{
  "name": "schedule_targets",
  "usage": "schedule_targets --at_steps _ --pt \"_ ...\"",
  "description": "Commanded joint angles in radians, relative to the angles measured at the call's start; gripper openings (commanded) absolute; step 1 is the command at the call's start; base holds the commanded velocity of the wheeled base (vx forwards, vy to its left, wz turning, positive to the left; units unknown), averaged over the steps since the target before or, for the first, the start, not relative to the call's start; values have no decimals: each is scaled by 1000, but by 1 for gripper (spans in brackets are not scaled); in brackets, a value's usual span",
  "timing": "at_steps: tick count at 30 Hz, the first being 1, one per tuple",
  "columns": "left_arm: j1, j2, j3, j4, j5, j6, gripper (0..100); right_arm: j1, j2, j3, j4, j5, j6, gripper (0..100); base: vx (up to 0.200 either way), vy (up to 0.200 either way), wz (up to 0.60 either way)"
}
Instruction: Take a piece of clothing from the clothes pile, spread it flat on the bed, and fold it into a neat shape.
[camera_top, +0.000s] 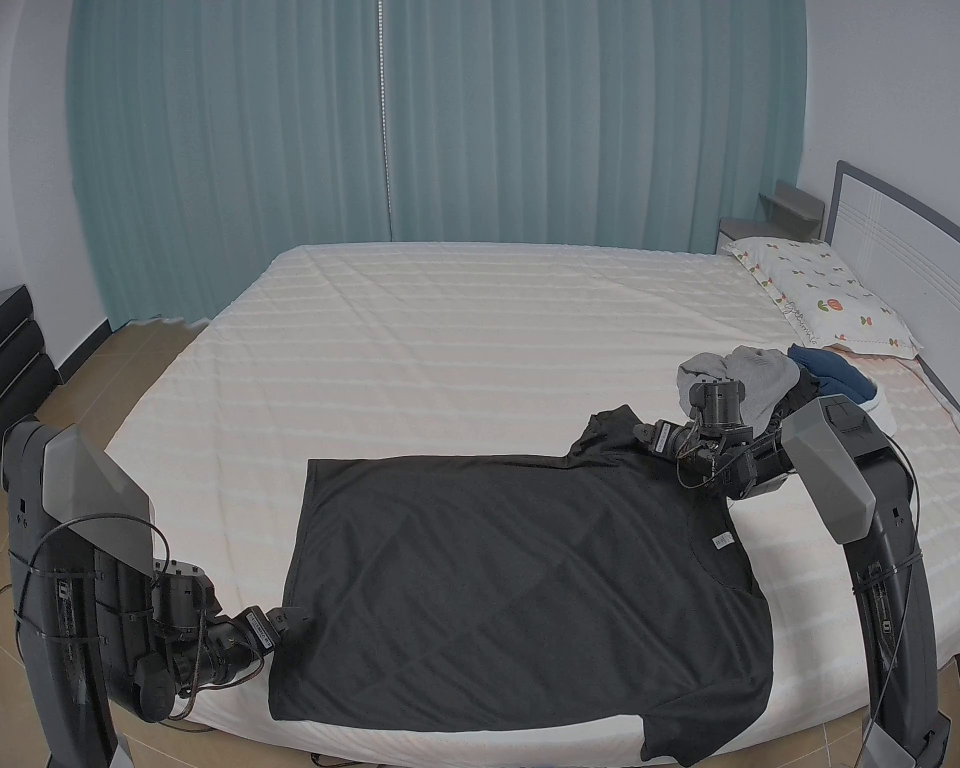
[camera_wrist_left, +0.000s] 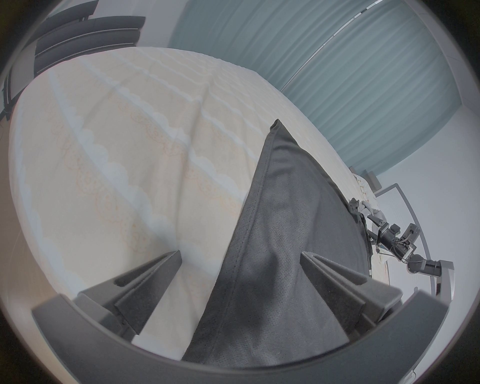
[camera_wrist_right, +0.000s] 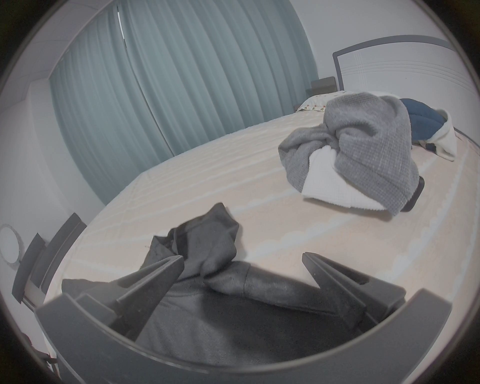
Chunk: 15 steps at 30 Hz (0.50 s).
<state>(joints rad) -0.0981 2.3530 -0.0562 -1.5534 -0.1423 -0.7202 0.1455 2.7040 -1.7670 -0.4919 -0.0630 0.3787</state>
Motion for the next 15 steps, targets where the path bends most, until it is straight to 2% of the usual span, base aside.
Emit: schedule_targets --at_steps 1,12,13,15 --pt "-2 2 1 -11 0 -1 100 0 10 8 -2 0 -4 100 0 0 0" --pt "-3 8 -1 -11 0 -1 100 -17 80 -63 0 -20 -24 100 0 0 0" --pt "-3 8 -1 -11 0 -1 100 -17 80 -63 0 -20 -24 0 0 0 0" --pt "-3 9 -1 -11 1 -1 100 -20 103 -106 6 -41 -24 0 0 0 0"
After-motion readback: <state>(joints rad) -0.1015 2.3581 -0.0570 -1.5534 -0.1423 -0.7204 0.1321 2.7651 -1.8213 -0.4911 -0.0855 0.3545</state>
